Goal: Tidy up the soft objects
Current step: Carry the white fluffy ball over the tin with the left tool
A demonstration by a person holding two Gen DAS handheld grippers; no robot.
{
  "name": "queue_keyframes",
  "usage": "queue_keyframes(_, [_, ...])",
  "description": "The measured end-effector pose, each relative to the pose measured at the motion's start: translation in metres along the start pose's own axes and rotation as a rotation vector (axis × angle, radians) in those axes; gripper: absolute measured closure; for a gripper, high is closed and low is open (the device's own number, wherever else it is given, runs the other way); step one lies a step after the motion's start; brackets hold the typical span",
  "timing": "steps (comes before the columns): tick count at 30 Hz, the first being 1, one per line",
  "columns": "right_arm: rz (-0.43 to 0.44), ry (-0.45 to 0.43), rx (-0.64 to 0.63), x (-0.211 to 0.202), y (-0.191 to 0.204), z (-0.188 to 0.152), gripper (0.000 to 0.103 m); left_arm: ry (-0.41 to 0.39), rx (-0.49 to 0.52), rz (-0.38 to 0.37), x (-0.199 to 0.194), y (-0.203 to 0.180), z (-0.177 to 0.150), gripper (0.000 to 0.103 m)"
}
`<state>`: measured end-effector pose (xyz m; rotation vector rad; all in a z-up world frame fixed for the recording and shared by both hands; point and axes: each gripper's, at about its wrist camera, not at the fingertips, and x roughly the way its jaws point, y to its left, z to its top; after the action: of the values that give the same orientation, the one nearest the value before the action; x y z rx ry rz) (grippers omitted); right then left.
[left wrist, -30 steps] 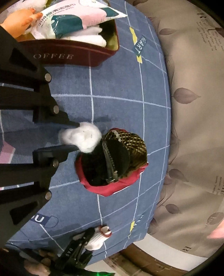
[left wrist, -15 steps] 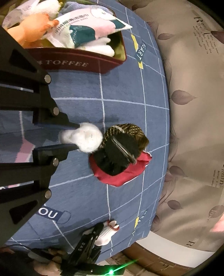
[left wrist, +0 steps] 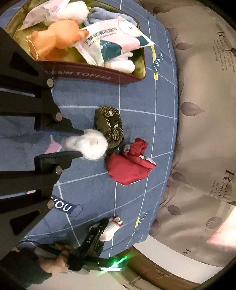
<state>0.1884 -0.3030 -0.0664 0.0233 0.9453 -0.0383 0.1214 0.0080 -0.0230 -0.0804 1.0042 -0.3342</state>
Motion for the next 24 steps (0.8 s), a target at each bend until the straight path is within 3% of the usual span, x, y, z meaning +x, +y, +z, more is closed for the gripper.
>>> queue_keyframes(7, [0.000, 0.000, 0.000, 0.000, 0.000, 0.000, 0.048, -0.016, 0.014, -0.003, -0.018, 0.004, -0.003, 0.088])
queue_keyframes(17, [0.000, 0.000, -0.001, 0.000, 0.000, 0.000, 0.048, -0.072, -0.006, 0.061, -0.047, 0.034, 0.005, 0.088])
queue_keyframes(24, [0.000, -0.001, -0.001, 0.000, 0.000, 0.000, 0.048, -0.121, -0.044, 0.156, -0.075, 0.074, 0.014, 0.088])
